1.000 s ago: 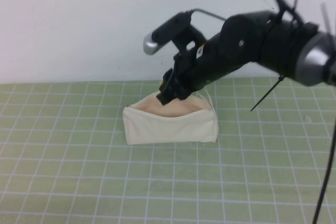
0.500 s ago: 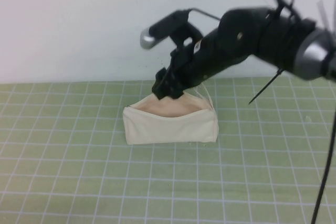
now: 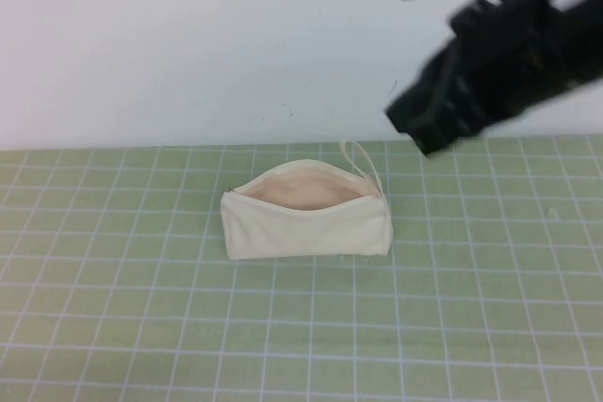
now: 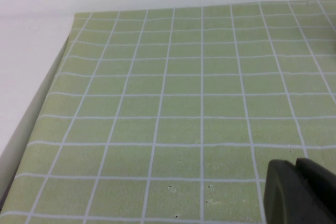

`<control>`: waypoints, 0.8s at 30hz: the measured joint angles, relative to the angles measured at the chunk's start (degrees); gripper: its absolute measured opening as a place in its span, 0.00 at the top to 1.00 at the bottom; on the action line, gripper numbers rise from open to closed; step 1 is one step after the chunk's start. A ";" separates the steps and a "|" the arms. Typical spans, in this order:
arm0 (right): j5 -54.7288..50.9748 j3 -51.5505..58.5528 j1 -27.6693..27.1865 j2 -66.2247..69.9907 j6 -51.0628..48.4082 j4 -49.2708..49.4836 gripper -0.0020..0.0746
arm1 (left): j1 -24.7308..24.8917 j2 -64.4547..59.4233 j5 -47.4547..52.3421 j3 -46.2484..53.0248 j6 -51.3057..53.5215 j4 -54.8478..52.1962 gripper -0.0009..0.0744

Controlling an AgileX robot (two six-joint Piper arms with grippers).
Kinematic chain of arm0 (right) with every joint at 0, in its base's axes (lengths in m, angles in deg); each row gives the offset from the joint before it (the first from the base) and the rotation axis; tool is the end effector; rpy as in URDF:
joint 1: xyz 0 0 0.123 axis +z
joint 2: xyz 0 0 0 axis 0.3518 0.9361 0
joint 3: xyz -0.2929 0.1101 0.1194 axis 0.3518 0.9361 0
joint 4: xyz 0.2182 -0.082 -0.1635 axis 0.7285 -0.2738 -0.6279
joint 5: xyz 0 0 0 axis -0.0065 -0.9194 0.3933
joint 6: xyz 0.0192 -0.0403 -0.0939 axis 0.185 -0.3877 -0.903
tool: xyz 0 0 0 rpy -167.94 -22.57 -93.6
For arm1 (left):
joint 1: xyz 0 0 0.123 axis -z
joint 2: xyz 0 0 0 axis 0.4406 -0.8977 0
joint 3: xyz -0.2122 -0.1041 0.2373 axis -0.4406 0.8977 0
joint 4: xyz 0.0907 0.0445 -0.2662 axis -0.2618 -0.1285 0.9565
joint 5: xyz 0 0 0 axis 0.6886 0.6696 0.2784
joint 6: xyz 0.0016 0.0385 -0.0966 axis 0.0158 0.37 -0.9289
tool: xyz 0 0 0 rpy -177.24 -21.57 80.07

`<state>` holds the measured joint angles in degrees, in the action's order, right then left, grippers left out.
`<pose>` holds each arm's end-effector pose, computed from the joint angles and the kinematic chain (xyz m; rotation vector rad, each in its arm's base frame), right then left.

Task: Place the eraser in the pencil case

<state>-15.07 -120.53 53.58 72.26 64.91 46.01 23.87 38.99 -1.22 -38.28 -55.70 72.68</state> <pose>0.3006 0.2212 0.4562 -0.9845 2.0786 0.4308 0.0496 0.0020 0.1726 -0.0361 1.8231 0.0282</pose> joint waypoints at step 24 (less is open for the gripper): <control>28.65 63.27 0.00 -57.99 4.52 -5.91 0.97 | 0.00 0.00 0.00 0.00 0.00 0.00 0.99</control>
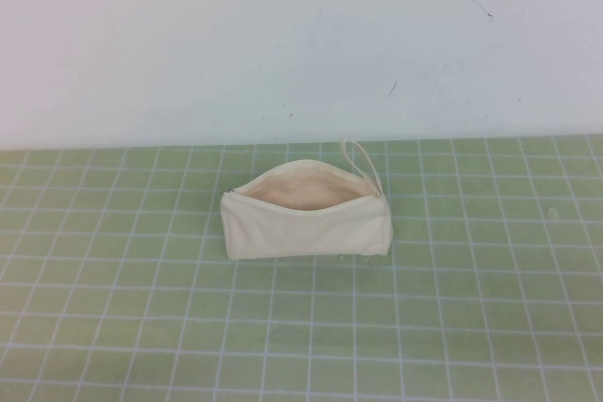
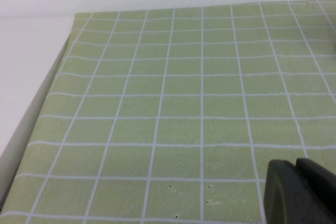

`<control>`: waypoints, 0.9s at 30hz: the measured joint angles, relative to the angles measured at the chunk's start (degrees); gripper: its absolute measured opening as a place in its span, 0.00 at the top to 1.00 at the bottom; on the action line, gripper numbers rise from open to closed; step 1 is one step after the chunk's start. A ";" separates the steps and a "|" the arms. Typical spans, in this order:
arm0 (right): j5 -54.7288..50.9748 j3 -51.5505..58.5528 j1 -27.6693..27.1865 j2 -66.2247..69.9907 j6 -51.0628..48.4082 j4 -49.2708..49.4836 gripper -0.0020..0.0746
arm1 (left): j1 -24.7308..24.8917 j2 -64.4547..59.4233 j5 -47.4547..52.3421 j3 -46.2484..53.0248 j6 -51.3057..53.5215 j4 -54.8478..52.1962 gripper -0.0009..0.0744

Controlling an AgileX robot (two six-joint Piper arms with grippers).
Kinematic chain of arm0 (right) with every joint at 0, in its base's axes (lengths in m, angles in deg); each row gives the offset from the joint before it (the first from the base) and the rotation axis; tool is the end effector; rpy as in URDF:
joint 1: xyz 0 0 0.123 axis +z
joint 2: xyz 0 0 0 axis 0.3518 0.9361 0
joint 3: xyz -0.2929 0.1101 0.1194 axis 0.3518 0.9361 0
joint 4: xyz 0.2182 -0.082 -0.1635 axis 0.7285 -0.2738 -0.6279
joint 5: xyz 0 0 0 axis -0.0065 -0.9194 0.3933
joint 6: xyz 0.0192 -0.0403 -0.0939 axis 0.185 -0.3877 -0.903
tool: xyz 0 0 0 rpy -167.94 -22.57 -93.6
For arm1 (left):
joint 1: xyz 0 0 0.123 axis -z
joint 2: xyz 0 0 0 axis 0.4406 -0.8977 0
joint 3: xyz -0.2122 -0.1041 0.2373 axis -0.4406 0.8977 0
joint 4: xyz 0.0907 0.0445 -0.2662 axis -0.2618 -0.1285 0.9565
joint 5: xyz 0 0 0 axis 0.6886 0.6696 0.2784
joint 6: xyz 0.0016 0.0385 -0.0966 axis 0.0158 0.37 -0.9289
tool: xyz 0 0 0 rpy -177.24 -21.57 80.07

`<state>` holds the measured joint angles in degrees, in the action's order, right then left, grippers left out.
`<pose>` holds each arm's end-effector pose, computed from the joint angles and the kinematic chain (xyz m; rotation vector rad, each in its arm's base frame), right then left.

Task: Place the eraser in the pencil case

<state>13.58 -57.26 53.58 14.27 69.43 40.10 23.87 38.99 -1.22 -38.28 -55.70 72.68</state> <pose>0.0859 0.0638 0.3229 -0.7160 1.7620 0.3518 0.0496 0.0020 0.1726 -0.0361 1.8231 0.0282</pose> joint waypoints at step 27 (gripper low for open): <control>9.90 29.27 -35.03 -29.04 4.34 -2.59 0.97 | 0.00 0.00 0.00 0.00 0.00 0.00 0.99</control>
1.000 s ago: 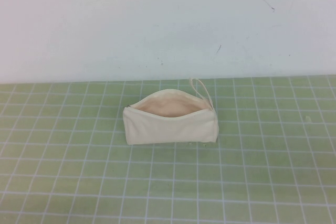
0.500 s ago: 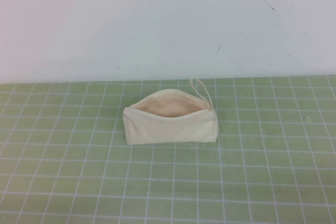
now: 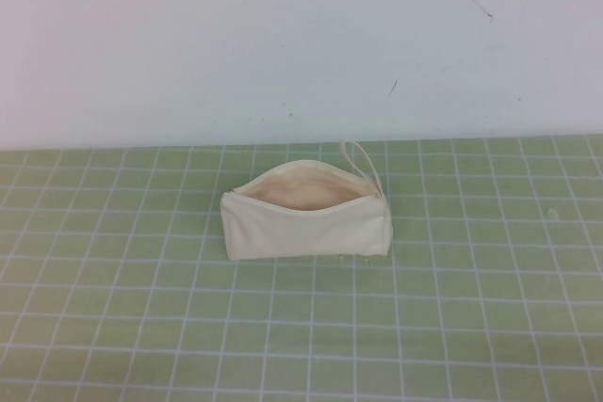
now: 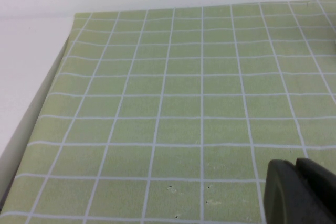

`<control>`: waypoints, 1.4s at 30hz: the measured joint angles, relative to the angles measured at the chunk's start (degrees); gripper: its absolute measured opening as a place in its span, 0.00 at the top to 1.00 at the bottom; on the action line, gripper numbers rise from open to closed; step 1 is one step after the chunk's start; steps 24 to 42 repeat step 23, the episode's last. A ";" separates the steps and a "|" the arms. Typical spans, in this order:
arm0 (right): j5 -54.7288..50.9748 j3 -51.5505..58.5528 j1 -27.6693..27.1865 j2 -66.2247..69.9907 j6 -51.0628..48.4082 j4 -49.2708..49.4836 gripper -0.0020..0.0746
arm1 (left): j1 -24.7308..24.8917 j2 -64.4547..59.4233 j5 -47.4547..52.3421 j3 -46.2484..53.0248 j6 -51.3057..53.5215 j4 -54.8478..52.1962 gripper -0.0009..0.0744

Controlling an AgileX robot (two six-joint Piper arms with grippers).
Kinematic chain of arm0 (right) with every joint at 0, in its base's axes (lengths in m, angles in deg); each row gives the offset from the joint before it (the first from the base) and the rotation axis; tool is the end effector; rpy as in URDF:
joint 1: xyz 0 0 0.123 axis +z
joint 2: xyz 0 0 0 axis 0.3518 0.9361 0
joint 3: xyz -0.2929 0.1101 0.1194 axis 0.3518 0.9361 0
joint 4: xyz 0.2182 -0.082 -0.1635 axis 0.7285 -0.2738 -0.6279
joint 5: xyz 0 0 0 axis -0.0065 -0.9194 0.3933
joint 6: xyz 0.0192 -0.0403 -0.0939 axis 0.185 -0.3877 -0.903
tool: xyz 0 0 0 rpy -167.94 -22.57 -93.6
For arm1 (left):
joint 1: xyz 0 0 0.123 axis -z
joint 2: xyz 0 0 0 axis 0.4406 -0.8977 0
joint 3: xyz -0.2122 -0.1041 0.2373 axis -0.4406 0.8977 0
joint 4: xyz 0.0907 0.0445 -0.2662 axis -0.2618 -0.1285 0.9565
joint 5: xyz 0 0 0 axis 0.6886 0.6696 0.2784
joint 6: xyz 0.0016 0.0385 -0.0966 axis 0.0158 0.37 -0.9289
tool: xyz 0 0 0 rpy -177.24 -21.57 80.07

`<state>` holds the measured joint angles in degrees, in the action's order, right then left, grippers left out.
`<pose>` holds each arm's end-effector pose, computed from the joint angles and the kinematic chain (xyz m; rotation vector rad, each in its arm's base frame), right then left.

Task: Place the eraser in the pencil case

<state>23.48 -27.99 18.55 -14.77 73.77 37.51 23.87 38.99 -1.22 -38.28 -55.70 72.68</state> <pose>0.0519 0.0010 0.1812 -0.0832 1.7207 -0.0836 0.0496 0.0020 0.1726 -0.0361 1.8231 0.0282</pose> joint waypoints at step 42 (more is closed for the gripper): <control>-7.43 -0.13 -1.50 0.00 13.23 -11.78 0.97 | 0.00 0.00 0.00 0.00 0.00 0.00 0.99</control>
